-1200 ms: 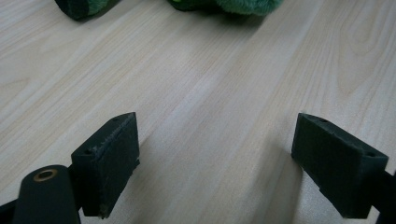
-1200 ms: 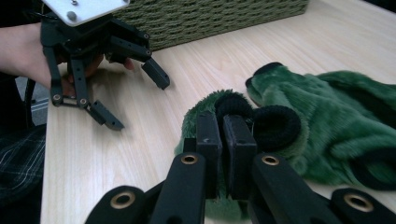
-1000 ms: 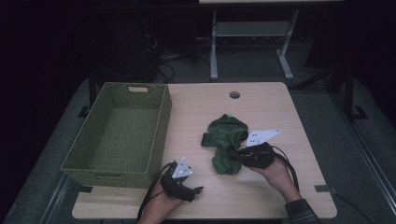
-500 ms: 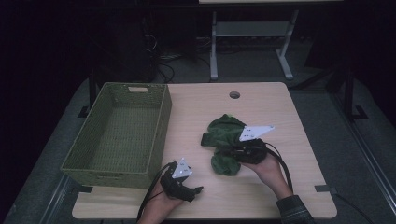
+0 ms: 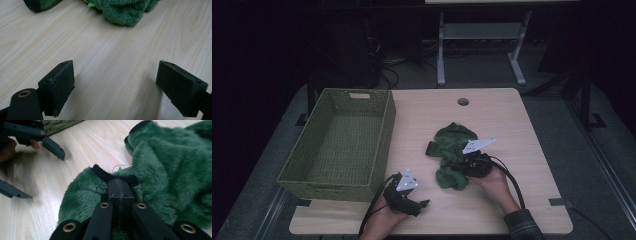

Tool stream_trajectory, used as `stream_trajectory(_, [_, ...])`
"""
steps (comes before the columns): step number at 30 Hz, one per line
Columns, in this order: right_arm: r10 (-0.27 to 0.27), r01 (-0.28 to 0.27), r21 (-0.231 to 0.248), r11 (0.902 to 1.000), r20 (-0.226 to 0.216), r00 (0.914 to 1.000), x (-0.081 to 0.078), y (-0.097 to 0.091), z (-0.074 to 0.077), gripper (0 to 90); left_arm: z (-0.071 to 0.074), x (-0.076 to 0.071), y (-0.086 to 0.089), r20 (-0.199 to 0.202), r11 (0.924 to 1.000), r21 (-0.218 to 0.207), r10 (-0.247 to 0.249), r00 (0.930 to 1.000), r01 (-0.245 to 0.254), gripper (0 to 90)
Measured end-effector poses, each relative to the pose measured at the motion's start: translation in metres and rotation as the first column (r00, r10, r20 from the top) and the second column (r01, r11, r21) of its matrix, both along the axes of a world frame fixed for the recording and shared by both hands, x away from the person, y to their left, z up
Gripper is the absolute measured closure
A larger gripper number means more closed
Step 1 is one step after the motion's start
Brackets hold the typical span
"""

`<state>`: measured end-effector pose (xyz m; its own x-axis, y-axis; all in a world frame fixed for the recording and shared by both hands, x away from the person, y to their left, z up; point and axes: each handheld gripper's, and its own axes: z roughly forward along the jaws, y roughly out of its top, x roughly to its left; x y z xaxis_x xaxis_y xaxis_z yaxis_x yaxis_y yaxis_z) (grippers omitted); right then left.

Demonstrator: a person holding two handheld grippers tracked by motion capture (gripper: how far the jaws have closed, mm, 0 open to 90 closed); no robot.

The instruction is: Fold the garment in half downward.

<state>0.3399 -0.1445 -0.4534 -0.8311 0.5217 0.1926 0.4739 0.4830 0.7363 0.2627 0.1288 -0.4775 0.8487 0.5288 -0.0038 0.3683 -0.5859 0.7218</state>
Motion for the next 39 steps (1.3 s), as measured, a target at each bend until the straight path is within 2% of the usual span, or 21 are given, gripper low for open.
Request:
stream_trajectory(9, [0.037,-0.037,-0.013,0.9992,-0.048,0.9982,0.000,0.006,-0.011,90.0,0.000,0.000,0.000,0.000,1.0000,0.000,0.000,1.0000,0.000,14.5])
stream_trajectory(16, [0.034,-0.034,-0.010,0.9994,-0.039,0.9987,-0.001,0.005,-0.010,89.9,0.000,0.000,-0.001,-0.002,1.0000,-0.002,0.001,1.0000,-0.001,14.4])
stream_trajectory(18, [0.024,-0.023,0.011,0.9997,-0.021,0.9995,-0.002,0.001,-0.002,82.6,0.000,0.000,-0.001,-0.001,1.0000,0.003,-0.009,1.0000,0.009,13.2])
stream_trajectory(19, [0.024,-0.023,0.011,0.9997,-0.021,0.9995,-0.002,0.001,-0.002,82.6,0.000,0.000,-0.001,-0.001,1.0000,0.003,-0.009,1.0000,0.009,12.9])
stream_trajectory(20, [0.011,-0.010,0.028,0.9995,-0.003,0.9999,-0.003,-0.003,0.004,76.8,0.000,0.001,-0.001,-0.001,0.9999,0.004,-0.010,1.0000,0.010,12.9])
stream_trajectory(26, [-0.041,0.039,0.054,0.9978,0.029,0.9988,-0.004,-0.014,0.014,66.5,0.000,0.001,-0.001,-0.002,0.9999,0.003,-0.010,1.0000,0.010,12.9])
stream_trajectory(30, [-0.066,0.063,0.053,0.9966,0.047,0.9967,-0.005,-0.019,0.020,61.0,0.000,0.002,-0.001,-0.010,1.0000,-0.005,0.000,1.0000,0.000,13.5])
stream_trajectory(33, [-0.093,0.090,0.050,0.9947,0.054,0.9942,-0.004,-0.025,0.023,56.8,0.005,0.006,-0.003,-0.066,0.9998,-0.017,0.008,0.9978,-0.010,14.2])
stream_trajectory(39, [-0.134,0.132,0.036,0.9906,0.069,0.9886,-0.003,-0.032,0.026,53.2,0.013,0.012,-0.011,-0.057,0.9998,-0.021,0.003,0.9984,-0.004,15.1])
